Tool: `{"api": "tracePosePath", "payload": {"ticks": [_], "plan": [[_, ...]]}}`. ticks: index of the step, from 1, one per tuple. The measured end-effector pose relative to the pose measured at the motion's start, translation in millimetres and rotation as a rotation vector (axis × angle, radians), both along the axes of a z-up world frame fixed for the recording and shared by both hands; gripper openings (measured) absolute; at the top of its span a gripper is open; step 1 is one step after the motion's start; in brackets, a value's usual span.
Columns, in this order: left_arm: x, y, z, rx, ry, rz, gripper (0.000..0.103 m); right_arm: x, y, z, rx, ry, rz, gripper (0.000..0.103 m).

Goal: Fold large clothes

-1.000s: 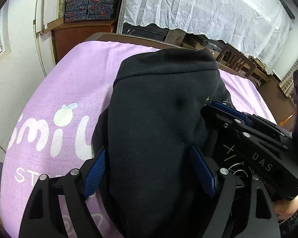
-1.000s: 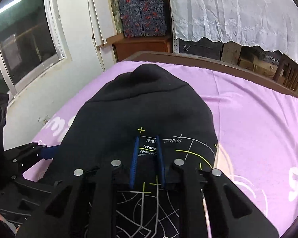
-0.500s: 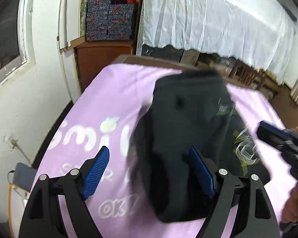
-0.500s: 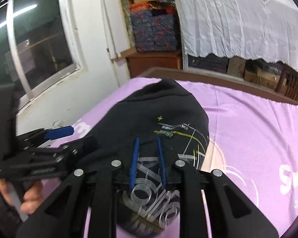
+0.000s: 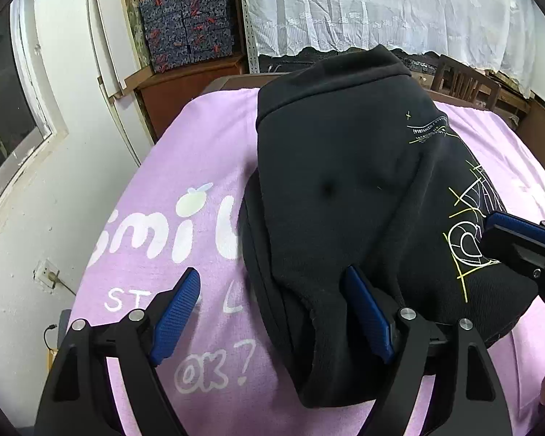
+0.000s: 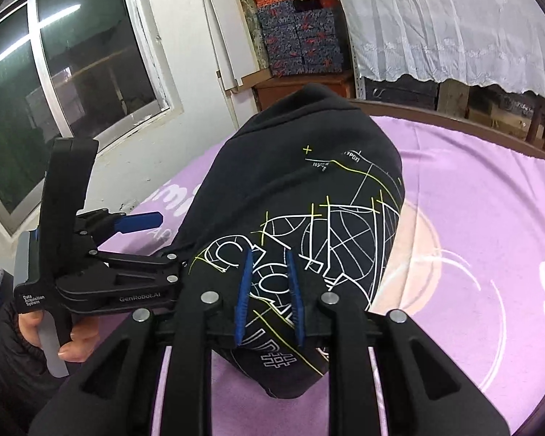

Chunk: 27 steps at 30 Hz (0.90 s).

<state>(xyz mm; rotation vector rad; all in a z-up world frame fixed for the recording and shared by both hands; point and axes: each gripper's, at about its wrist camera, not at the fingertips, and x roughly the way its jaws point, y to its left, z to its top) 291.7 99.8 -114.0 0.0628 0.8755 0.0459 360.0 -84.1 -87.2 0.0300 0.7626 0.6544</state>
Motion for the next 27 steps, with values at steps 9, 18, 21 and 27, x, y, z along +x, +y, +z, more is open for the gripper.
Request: {"api": "tracePosePath", "payload": {"ticks": [9,18,21,27], "plan": [[0,0,1,0.001,-0.012,0.003,0.081,-1,-1,0,-0.009,-0.012,0.0,0.018],[-4,8,13,-0.06,-0.042,0.003,0.082,-1,-4,2,0.01,-0.005,-0.003,0.019],[-5,31,23,-0.243,-0.057,-0.01,0.085,0,-9,5,0.033,0.008,-0.011,0.028],[15,68,-2,-0.648,0.082,-0.039,0.093,4,-40,20,0.105,-0.002,-0.099,0.084]]}}
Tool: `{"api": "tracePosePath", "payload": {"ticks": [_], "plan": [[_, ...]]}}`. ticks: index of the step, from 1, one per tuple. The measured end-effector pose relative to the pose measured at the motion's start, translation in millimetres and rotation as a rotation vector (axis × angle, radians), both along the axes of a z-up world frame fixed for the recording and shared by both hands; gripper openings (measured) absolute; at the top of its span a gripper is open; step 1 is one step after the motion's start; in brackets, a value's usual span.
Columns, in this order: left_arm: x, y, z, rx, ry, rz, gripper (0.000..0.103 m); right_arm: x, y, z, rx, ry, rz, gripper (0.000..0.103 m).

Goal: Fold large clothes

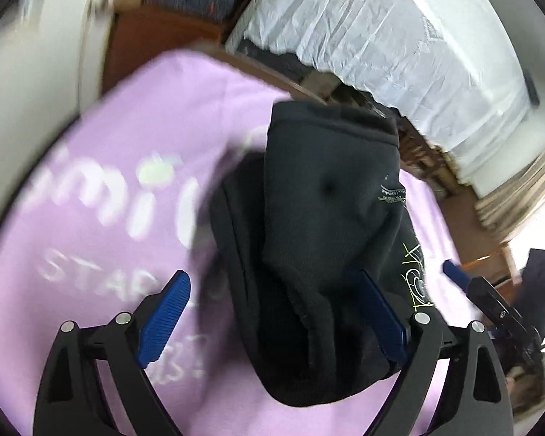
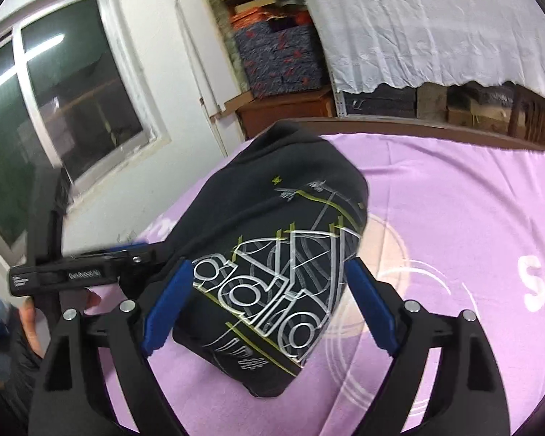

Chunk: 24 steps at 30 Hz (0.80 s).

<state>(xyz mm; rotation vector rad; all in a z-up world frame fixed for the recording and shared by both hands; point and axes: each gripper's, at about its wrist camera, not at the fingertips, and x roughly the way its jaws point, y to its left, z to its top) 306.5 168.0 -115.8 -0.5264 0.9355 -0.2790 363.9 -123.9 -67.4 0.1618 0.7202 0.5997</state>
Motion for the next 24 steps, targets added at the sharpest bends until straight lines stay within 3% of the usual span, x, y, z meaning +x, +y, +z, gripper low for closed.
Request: {"api": "tracePosePath", "payload": {"ticks": [3,9,15,20,22,24], "plan": [[6,-2,-9,-0.078,0.032,-0.04,0.093,11,-17,-7,0.132,0.087,0.009,0.094],[24,-8,-29,-0.246,0.078,-0.082,0.098,32,-33,-38,0.332,0.284,0.031,0.098],[29,-11,-26,-0.245,0.066,-0.076,0.098,51,-17,-61,0.324,0.403,0.009,0.099],[34,-26,-27,-0.276,0.049,-0.15,0.092,74,-16,-83,0.422,0.505,0.007,0.099],[35,-32,-25,-0.274,0.033,-0.172,0.089,77,-10,-80,0.4,0.486,0.012,0.099],[37,-32,-26,-0.331,0.036,-0.199,0.081,74,-4,-79,0.39,0.442,0.013,0.097]]}}
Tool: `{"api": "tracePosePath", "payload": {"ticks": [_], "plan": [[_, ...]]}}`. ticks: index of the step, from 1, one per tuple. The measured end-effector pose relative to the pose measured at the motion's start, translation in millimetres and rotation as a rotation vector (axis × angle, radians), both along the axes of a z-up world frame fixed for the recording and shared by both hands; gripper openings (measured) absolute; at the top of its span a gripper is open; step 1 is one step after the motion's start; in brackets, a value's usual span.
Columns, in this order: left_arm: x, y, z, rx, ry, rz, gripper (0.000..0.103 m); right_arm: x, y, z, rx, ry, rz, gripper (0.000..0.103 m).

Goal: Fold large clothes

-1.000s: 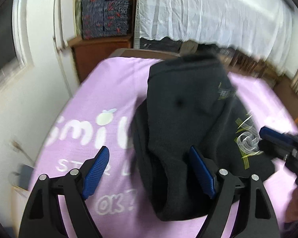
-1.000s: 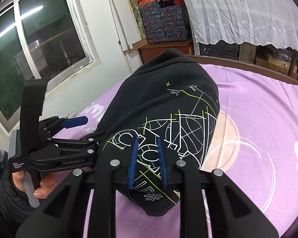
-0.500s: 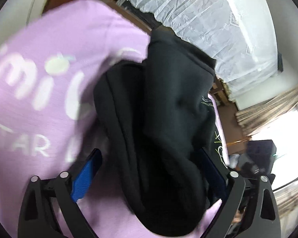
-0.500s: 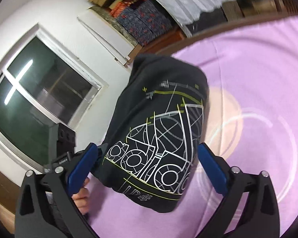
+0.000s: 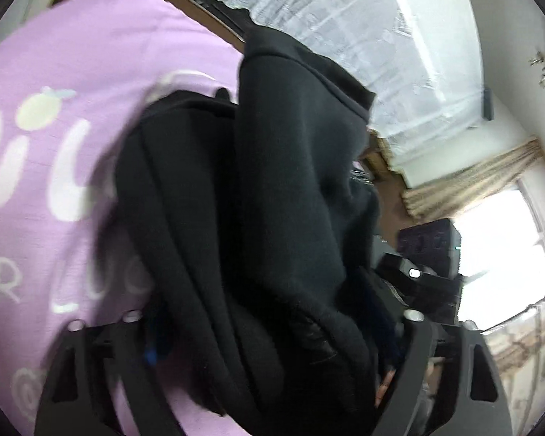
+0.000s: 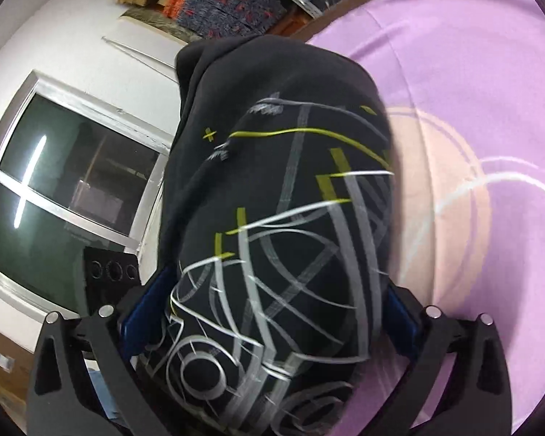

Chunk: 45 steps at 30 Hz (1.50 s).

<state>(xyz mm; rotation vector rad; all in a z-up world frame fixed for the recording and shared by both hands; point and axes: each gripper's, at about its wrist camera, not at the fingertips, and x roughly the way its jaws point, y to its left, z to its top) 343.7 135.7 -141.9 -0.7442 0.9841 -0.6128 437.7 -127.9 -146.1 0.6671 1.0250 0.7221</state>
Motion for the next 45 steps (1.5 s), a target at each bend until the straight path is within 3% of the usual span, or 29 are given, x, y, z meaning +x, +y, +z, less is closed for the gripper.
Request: {"api": "tracePosePath", "payload": {"ticks": [5,12,21,26,30,33,35,37,38,40,42,45], "plan": [[-13,-12,20,0.003,-0.056,-0.018,0.081,-10,-12,5,0.099,-0.002,-0.009,0.08],[-55,-67,67,-0.011,-0.17,-0.11,0.081,-61,-39,49,0.124,-0.086,-0.009,0.077],[-106,-187,112,-0.018,-0.285,-0.3,0.081,-175,-140,109,0.088,-0.218,-0.158,0.077],[-126,-252,117,-0.006,-0.297,-0.414,0.081,-245,-199,124,0.068,-0.267,-0.254,0.077],[-125,-316,94,-0.009,-0.246,-0.512,0.081,-302,-255,125,0.003,-0.273,-0.344,0.077],[-124,-357,68,0.077,-0.238,-0.551,0.081,-329,-289,113,-0.048,-0.235,-0.417,0.077],[-123,-388,42,0.214,-0.228,-0.573,0.081,-335,-310,92,-0.095,-0.188,-0.467,0.077],[-125,-423,6,0.408,-0.204,-0.595,0.081,-341,-325,62,-0.171,-0.125,-0.518,0.077],[-126,-431,-6,0.429,-0.205,-0.587,0.083,-344,-333,46,-0.209,-0.087,-0.536,0.077],[-124,-433,0,0.471,-0.245,-0.582,0.083,-346,-347,4,-0.28,0.023,-0.578,0.078],[-121,-431,4,0.489,-0.248,-0.569,0.083,-352,-349,-10,-0.252,-0.008,-0.566,0.079],[-137,-414,8,0.497,-0.24,-0.512,0.083,-355,-344,-2,-0.302,-0.03,-0.588,0.081]]}}
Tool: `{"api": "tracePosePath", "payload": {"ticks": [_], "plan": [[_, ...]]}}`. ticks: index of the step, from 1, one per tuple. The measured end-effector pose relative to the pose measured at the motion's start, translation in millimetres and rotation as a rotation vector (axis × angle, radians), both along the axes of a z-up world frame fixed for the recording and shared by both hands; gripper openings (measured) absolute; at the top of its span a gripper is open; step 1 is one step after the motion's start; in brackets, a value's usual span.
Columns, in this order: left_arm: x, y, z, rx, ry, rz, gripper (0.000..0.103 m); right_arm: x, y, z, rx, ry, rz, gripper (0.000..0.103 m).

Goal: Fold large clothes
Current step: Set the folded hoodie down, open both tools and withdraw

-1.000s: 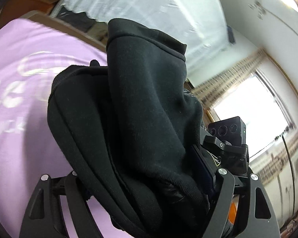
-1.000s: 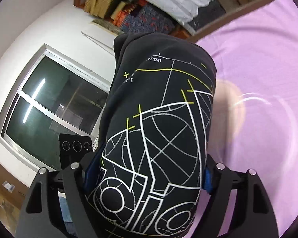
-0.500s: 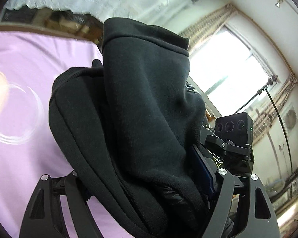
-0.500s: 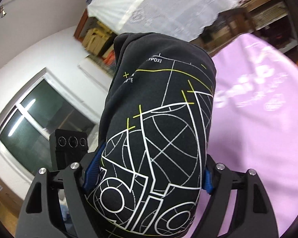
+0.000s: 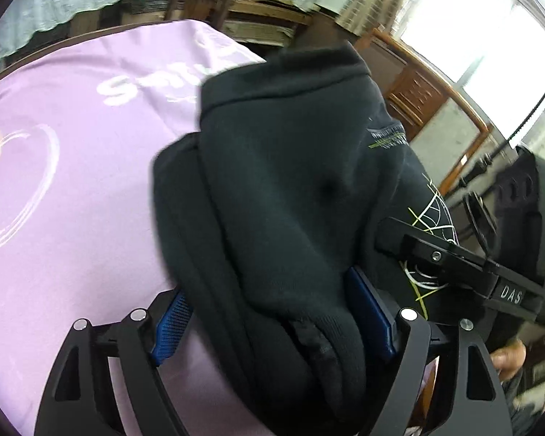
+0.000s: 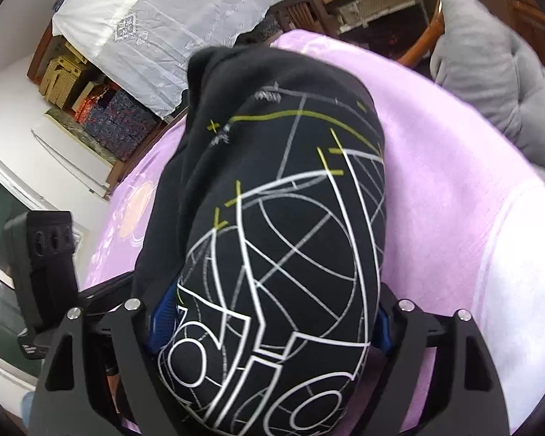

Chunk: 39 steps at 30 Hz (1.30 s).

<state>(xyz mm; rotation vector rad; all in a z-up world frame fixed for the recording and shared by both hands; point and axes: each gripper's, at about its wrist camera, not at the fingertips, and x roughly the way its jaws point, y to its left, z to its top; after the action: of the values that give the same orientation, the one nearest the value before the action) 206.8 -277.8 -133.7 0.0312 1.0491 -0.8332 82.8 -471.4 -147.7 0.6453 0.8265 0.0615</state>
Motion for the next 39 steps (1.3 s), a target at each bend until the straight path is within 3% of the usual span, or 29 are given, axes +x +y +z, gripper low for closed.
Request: {"api": "tracePosePath", "payload": {"ticks": [5,7,9,14,17,20,25,32,39], "plan": [[-54,16,36,0.083,-0.214,0.1,0.082,-29,14,19,-0.149,-0.023,-0.116,0.083],[-75,20,50,0.122,-0.319,0.126,0.085,-35,26,31,-0.215,-0.041,-0.163,0.094],[-97,23,66,0.112,-0.388,0.141,0.09,-51,39,48,-0.314,-0.073,-0.173,0.097],[-138,30,97,0.047,-0.476,0.197,0.099,-102,83,86,-0.599,-0.155,-0.135,0.098],[-167,41,107,0.056,-0.513,0.204,0.099,-123,102,103,-0.667,-0.196,-0.132,0.098],[-178,37,112,0.059,-0.535,0.19,0.099,-151,108,108,-0.67,-0.227,-0.133,0.098],[-189,36,116,0.086,-0.571,0.188,0.099,-163,104,121,-0.582,-0.225,-0.125,0.098],[-180,35,105,0.102,-0.534,0.191,0.099,-150,91,109,-0.452,-0.163,-0.105,0.098],[-183,33,105,0.129,-0.556,0.219,0.099,-144,89,102,-0.425,-0.138,-0.101,0.098]]}}
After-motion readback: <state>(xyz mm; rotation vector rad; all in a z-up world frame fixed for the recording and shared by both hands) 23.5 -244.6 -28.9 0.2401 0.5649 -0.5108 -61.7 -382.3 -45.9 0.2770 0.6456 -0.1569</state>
